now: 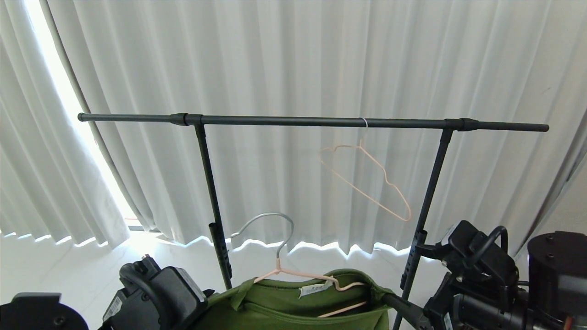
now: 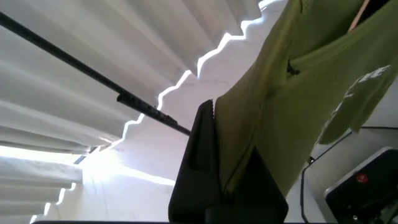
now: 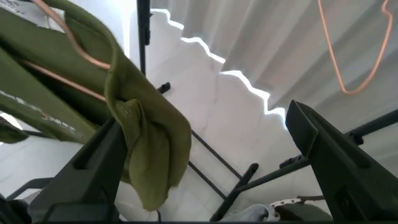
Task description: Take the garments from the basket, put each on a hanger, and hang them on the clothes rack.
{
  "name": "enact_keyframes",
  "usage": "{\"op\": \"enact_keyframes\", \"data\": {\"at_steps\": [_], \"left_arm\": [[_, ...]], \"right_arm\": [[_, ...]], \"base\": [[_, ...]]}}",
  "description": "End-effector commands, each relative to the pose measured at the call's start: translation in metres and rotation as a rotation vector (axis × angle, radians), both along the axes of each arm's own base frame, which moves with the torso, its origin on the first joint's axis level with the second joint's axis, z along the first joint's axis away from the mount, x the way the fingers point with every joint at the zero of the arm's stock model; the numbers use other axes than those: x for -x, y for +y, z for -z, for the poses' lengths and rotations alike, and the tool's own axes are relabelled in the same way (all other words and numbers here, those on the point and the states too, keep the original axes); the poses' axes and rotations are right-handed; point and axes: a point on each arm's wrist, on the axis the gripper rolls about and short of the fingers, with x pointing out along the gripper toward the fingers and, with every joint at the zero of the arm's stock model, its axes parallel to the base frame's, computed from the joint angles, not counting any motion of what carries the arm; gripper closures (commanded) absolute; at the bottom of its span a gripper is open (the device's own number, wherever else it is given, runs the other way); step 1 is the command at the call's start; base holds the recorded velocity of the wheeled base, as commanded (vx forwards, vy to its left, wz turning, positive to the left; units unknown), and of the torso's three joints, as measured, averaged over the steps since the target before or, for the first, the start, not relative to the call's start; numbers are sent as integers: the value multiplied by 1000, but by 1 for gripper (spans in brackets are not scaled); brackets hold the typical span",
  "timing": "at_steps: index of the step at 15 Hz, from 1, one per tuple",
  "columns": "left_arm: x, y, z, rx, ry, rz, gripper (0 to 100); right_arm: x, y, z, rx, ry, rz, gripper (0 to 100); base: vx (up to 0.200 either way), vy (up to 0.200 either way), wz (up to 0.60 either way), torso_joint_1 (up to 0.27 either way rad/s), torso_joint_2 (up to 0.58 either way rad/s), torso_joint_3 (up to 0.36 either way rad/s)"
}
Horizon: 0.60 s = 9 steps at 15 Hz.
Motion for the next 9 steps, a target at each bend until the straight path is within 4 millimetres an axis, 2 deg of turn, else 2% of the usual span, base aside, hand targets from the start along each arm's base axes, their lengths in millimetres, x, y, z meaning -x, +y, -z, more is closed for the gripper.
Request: {"op": "enact_keyframes", "data": {"at_steps": [1,6,9], "left_arm": [[2,-1,0,2,0,11,100],[3,2,5,-15,10,10,100],[2,-2,2,32,-11,25,100]], "right_arm": [[4,-1,-2,-2,-13,-17,0],[39,-12,3,-4,-11,-229,0],[41,-10,-2,-18,-25,-329,0]], "base": [[0,0,0,0,0,0],[0,0,0,0,0,0],[0,0,0,0,0,0]]}}
